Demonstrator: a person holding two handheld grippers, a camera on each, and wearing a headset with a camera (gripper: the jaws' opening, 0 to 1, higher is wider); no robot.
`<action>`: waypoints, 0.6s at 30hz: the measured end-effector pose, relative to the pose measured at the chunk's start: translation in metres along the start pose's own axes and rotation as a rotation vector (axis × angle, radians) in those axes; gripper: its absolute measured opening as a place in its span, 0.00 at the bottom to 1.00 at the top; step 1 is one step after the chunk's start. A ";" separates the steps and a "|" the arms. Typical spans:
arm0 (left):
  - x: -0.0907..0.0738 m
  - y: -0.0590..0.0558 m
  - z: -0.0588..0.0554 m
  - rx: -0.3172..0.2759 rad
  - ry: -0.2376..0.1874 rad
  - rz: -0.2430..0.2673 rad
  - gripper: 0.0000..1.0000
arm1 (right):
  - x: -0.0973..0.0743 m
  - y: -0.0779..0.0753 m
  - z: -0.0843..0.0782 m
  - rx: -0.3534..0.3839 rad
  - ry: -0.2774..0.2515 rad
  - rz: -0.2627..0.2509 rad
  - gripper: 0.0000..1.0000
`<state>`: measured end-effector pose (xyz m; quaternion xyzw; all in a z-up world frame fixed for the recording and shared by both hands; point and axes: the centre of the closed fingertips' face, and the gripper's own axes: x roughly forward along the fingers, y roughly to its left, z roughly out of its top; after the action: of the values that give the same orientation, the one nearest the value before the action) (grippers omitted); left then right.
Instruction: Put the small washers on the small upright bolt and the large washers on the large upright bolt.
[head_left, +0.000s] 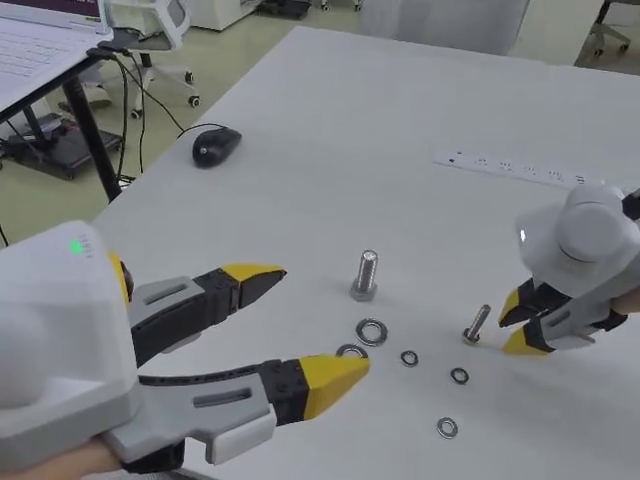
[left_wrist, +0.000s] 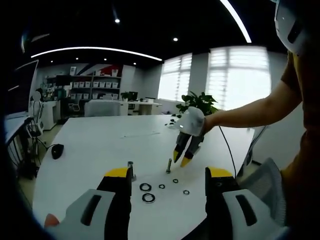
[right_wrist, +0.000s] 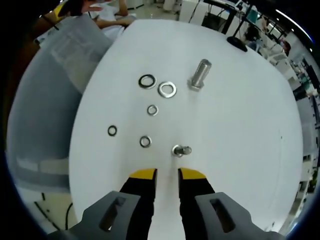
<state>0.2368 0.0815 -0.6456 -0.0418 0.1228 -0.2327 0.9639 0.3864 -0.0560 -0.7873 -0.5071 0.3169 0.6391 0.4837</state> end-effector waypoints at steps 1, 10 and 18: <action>-0.001 -0.002 0.000 0.002 0.000 -0.003 0.59 | -0.001 0.002 0.000 0.002 -0.002 0.000 0.18; -0.010 -0.015 0.005 0.022 -0.009 -0.010 0.59 | -0.002 0.024 0.001 0.021 -0.013 0.006 0.17; -0.020 -0.020 0.002 0.027 -0.010 -0.004 0.59 | 0.004 0.033 0.008 0.021 -0.016 0.024 0.17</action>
<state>0.2115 0.0733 -0.6362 -0.0299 0.1150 -0.2359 0.9645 0.3527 -0.0590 -0.7916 -0.4931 0.3257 0.6457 0.4835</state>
